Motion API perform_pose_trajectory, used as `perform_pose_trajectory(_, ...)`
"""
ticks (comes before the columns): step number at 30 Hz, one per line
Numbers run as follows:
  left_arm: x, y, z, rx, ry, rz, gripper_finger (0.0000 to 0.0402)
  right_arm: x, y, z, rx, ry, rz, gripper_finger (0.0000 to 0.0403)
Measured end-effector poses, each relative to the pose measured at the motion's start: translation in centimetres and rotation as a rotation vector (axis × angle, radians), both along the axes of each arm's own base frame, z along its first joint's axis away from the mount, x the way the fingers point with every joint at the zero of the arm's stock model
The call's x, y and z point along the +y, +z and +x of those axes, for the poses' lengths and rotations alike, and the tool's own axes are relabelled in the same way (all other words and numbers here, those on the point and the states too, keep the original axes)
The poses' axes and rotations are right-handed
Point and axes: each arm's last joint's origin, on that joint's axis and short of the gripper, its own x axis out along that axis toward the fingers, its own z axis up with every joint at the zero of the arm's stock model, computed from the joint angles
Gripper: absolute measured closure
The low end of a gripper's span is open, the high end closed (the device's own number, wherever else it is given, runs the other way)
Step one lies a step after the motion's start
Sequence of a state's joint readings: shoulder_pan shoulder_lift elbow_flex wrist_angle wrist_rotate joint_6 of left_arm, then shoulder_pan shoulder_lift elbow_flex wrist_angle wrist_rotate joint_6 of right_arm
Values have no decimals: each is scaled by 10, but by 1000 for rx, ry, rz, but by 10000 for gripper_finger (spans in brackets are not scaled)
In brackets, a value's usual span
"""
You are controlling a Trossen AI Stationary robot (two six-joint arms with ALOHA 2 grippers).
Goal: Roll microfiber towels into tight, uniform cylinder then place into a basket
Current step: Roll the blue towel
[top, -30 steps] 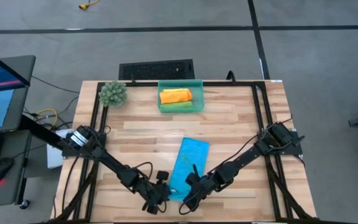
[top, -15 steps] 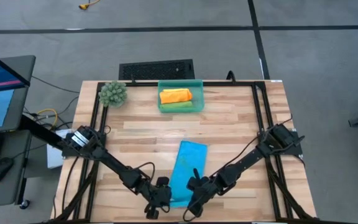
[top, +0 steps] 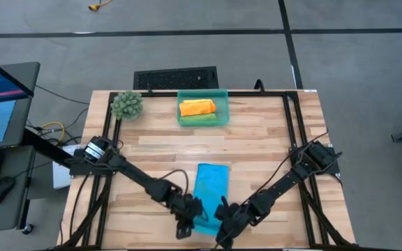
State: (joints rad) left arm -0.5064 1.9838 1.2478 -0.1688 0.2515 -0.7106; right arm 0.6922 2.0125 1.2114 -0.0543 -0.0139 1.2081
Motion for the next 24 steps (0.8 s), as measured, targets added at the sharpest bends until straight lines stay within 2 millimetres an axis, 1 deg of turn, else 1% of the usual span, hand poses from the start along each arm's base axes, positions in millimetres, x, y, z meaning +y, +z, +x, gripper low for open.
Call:
perform_pose_trajectory(4, 15, -13, 9, 67, 9, -45, 399, -5, -4, -1, 59, -48, -10, 396)
perform_pose_trajectory(8, 15, -23, 11, 92, 5, -56, 399, -7, -5, -1, 96, -90, -5, 398)
perform_pose_trajectory(11, 12, -25, 9, 97, 1, -48, 399, -9, -5, 0, 95, -104, -12, 398)
perform_pose_trajectory(14, 13, -25, 9, 83, 31, -8, 399, -9, -6, 0, 94, -107, -15, 389)
perform_pose_trajectory(19, 14, -26, 9, 75, 54, 23, 399, -11, -6, 1, 94, -113, -17, 349)
perform_pose_trajectory(24, 14, -26, 9, 73, 58, 32, 399, -14, -7, 3, 97, -122, -19, 281)
